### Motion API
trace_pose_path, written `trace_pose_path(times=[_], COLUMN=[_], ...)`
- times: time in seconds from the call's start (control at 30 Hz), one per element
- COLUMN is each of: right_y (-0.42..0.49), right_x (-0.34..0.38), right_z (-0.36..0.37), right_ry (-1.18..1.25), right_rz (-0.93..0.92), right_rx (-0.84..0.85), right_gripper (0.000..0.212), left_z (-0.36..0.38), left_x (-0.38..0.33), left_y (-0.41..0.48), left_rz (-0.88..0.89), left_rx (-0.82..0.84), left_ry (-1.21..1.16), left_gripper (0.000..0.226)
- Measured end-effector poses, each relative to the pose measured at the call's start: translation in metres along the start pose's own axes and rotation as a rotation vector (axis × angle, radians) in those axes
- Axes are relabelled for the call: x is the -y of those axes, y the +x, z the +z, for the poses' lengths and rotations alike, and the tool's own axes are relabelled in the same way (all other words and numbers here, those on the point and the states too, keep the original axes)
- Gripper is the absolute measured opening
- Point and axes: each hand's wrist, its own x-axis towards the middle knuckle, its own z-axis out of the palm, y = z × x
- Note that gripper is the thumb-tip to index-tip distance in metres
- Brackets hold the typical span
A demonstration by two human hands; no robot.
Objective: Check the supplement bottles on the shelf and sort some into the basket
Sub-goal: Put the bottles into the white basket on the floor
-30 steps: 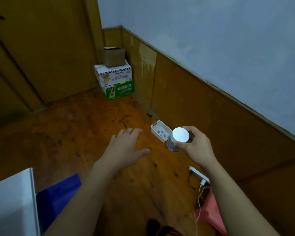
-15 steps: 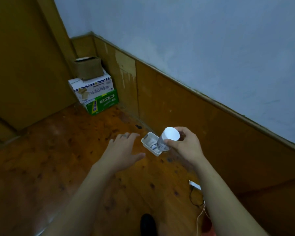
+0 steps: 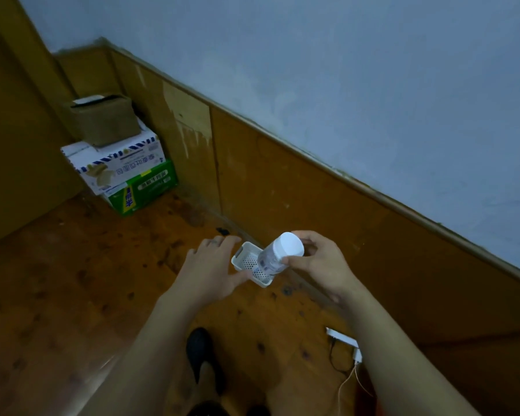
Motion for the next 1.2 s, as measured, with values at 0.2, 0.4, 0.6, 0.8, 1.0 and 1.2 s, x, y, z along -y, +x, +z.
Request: trace_pose_path(times=[0.2, 0.4, 0.6, 0.8, 1.0, 1.2], right_y=[0.078, 0.154, 0.233, 0.317, 0.408, 0.478], right_x=[0.012, -0.019, -0.102, -0.227, -0.361, -0.478], right_z=[0.035, 0.071, 0.115, 0.155, 0.207, 0.248], right_ry=[-0.160, -0.314, -0.395, -0.409, -0.457, -0.497], right_rz=[0.072, 0.169, 0.250, 0.303, 0.289, 0.189], right_rx=[-0.071, -0.189, -0.179, -0.155, -0.147, -0.111], right_gripper=[0.048, 0.047, 0.048, 0.052, 0.057, 0.063], left_z=[-0.015, 0.015, 0.090, 0.213, 0.352, 0.467], left_x=[0.058, 0.107, 0.142, 0.172, 0.213, 0.259], left_y=[0.094, 0.173, 0.246, 0.333, 0.415, 0.480], left_rz=[0.056, 0.031, 0.014, 0.030, 0.018, 0.021], left_rx=[0.042, 0.168, 0.210, 0.216, 0.204, 0.201], left_ry=[-0.032, -0.033, -0.038, 0.010, 0.024, 0.033], left_gripper=[0.070, 0.067, 0.064, 0.064, 0.062, 0.075])
